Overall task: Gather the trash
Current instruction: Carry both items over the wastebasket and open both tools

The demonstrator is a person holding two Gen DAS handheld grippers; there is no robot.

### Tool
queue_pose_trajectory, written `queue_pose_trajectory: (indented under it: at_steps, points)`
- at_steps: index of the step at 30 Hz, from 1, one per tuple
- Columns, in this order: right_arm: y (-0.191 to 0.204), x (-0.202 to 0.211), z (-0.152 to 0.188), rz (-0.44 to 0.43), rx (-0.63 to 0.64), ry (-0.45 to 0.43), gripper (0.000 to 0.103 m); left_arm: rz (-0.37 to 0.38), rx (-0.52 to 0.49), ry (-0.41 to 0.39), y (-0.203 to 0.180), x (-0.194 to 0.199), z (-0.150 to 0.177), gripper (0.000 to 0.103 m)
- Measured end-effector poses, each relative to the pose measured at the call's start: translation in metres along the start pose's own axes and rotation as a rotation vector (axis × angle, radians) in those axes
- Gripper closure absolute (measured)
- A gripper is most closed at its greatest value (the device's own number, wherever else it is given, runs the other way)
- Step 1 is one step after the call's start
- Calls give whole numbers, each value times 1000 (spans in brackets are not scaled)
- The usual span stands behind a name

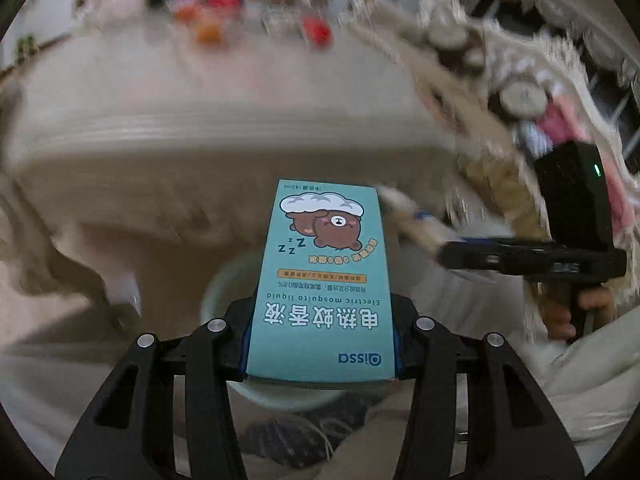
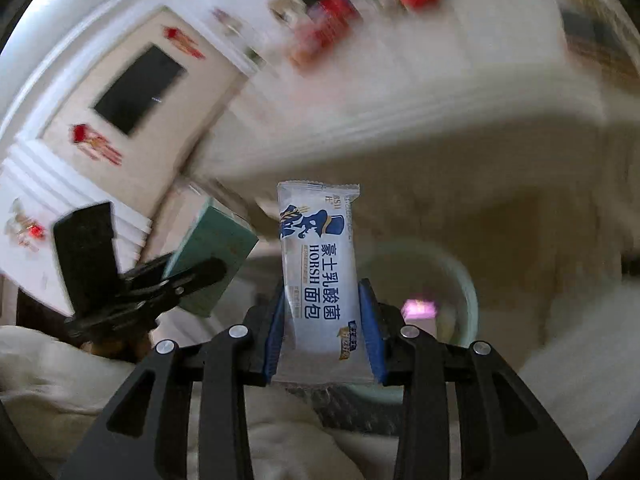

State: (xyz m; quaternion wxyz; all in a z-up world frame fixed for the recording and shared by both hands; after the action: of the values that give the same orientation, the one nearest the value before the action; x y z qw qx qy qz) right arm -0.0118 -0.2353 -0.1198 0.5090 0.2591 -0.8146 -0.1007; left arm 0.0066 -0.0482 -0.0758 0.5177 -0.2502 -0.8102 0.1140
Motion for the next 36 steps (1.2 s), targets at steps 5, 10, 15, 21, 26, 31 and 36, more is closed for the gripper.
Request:
queue_pose_trajectory:
  at_steps: [5, 10, 15, 21, 26, 31, 36]
  points:
    - [-15, -55, 15, 85, -26, 129, 70, -65, 24, 202, 20, -75, 28, 55]
    - [-15, -77, 9, 146, 32, 158, 70, -86, 65, 244, 42, -104, 31, 55]
    - [-14, -94, 4, 201, 63, 169, 64, -108, 85, 264, 42, -115, 38, 27]
    - [-23, -89, 13, 221, 52, 165, 30, -168, 132, 204, 59, -112, 32, 12]
    - [-18, -61, 13, 189, 63, 117, 30, -144, 126, 115, 51, -84, 21, 12]
    - [6, -28, 3, 131, 115, 28, 30, -84, 40, 5, 23, -36, 1, 12]
    - [11, 11, -31, 148, 141, -133, 30, -117, -22, -170, 7, 15, -48, 12]
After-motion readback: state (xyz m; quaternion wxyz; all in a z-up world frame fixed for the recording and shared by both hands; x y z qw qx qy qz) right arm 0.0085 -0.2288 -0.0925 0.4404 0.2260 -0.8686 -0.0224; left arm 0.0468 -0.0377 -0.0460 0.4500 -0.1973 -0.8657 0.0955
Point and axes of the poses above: each gripper's, at about its wrist camera, not at the fingertips, and x roughly against the way its jaws point, y to its left, z to its underside, the point moved 3 cm from there along -x, roughly the way its jaws point, and after that the axes turned 11 degrees about x, right-handed, at the moved point
